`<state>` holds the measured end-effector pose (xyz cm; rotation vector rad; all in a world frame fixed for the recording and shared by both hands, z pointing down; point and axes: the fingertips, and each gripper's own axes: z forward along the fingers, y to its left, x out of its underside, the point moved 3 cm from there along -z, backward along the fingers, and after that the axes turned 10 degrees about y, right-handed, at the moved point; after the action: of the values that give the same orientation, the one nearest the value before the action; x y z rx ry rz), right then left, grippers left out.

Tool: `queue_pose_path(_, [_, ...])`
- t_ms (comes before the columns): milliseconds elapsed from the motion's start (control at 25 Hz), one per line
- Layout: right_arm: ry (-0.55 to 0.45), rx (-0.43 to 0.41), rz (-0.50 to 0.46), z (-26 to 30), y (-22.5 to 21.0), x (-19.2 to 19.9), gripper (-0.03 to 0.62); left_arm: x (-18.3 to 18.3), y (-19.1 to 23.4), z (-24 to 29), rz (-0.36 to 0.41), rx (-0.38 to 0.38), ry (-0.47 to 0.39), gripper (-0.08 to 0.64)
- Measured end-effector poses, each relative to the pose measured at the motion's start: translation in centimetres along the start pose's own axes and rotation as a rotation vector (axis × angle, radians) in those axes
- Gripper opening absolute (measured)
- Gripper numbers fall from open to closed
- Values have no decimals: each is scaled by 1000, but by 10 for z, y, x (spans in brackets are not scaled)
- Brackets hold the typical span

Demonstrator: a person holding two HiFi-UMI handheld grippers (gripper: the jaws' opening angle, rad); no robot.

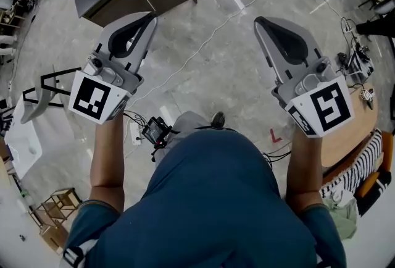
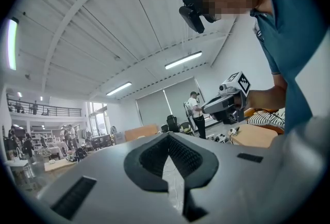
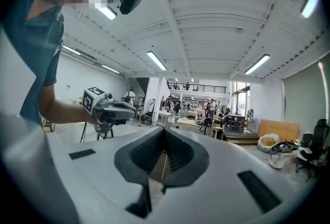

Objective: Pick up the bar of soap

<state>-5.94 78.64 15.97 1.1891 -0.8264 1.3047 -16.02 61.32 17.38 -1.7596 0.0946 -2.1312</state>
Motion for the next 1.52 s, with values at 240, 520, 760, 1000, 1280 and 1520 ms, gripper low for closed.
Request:
queue_pose_path(240, [18, -8, 19, 35, -26, 6, 15, 9, 33, 24, -7, 1, 3, 2])
queue_pose_path(520, [48, 42, 9, 90, -57, -3, 15, 30, 98, 56, -24, 35, -13, 2])
queue_pose_path(760, [57, 83, 1, 136, -83, -17, 15, 37, 152, 76, -22, 55, -40, 2])
queue_pose_path(1000, [62, 68, -2, 164, -104, -19, 15, 42, 178, 93, -37, 46, -31, 2])
queue_pose_path(1280, [48, 19, 2, 191, -157, -11, 15, 42, 200, 139, -45, 3, -4, 2])
queue_pose_path(1520, [23, -41, -7, 202, -221, -4, 15, 24, 209, 194, -50, -55, 6, 2])
